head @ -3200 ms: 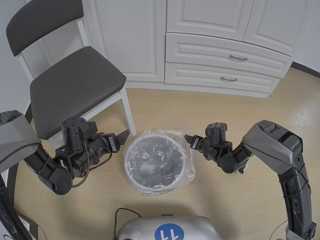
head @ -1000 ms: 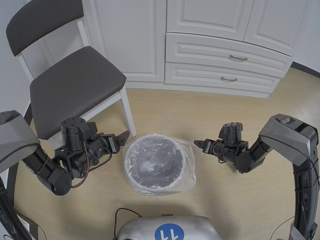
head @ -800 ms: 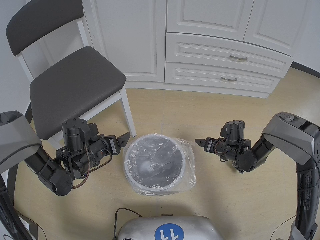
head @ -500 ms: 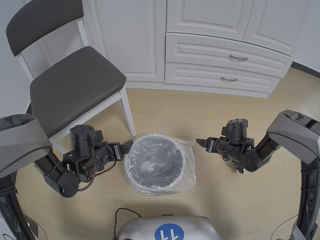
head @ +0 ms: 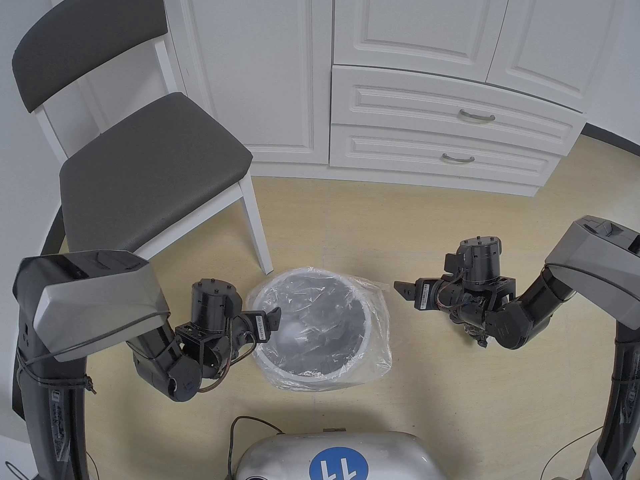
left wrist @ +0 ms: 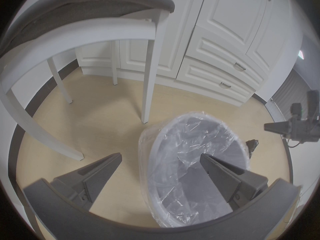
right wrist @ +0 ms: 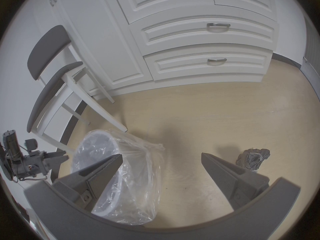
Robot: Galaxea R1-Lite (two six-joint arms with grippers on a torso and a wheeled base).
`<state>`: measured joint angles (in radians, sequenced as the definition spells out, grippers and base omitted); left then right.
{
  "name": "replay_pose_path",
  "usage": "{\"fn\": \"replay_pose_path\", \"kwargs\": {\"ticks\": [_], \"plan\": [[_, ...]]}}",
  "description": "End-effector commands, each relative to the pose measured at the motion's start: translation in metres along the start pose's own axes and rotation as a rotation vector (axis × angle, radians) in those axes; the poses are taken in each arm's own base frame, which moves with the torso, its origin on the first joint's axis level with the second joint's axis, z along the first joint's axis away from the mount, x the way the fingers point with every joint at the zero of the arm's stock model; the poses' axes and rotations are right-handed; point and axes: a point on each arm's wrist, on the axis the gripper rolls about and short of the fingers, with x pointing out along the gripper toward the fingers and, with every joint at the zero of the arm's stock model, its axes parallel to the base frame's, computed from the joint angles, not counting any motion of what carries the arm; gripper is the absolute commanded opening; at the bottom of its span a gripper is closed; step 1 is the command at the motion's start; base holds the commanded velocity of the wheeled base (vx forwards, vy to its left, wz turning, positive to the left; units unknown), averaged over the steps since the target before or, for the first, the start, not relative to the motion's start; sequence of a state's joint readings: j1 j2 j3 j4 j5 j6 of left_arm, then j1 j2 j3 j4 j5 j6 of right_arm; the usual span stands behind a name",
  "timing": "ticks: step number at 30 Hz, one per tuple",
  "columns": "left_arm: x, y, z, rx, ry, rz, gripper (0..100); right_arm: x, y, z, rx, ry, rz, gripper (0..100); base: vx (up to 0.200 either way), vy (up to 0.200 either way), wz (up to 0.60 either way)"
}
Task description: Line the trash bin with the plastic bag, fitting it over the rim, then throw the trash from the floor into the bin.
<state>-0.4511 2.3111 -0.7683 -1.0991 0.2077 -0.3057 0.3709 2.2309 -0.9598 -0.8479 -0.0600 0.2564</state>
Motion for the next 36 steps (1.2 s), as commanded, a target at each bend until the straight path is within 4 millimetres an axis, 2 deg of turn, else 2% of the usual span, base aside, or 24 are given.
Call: {"fn": "replay_pose_path", "kwargs": {"ticks": [1, 11, 15, 19, 25, 28, 36], "plan": [[0.015, 0.002, -0.020, 0.010, 0.050, 0.016, 100, -0.011, 0.012, 0.002, -0.025, -0.007, 0.019, 100, 0.000, 0.000, 0.00], [0.022, 0.006, -0.027, 0.022, 0.079, 0.079, 100, -0.017, 0.016, -0.006, -0.088, -0.052, 0.030, 100, 0.000, 0.000, 0.00], [0.024, 0.015, -0.026, 0.020, 0.106, 0.113, 100, -0.018, 0.017, -0.006, -0.091, -0.051, 0.031, 100, 0.000, 0.000, 0.00], [0.024, 0.027, -0.024, 0.025, 0.112, 0.140, 100, -0.030, 0.029, -0.007, -0.105, -0.050, 0.062, 100, 0.000, 0.000, 0.00], [0.019, 0.028, -0.021, 0.028, 0.110, 0.140, 100, -0.041, 0.042, -0.012, -0.140, -0.035, 0.095, 100, 0.000, 0.000, 0.00], [0.015, 0.028, -0.017, 0.025, 0.104, 0.138, 100, -0.049, 0.055, -0.022, -0.177, -0.031, 0.116, 100, 0.000, 0.000, 0.00], [0.007, 0.028, -0.014, 0.034, 0.101, 0.130, 100, -0.051, 0.060, -0.030, -0.221, -0.054, 0.127, 100, 0.000, 0.000, 0.00]]}}
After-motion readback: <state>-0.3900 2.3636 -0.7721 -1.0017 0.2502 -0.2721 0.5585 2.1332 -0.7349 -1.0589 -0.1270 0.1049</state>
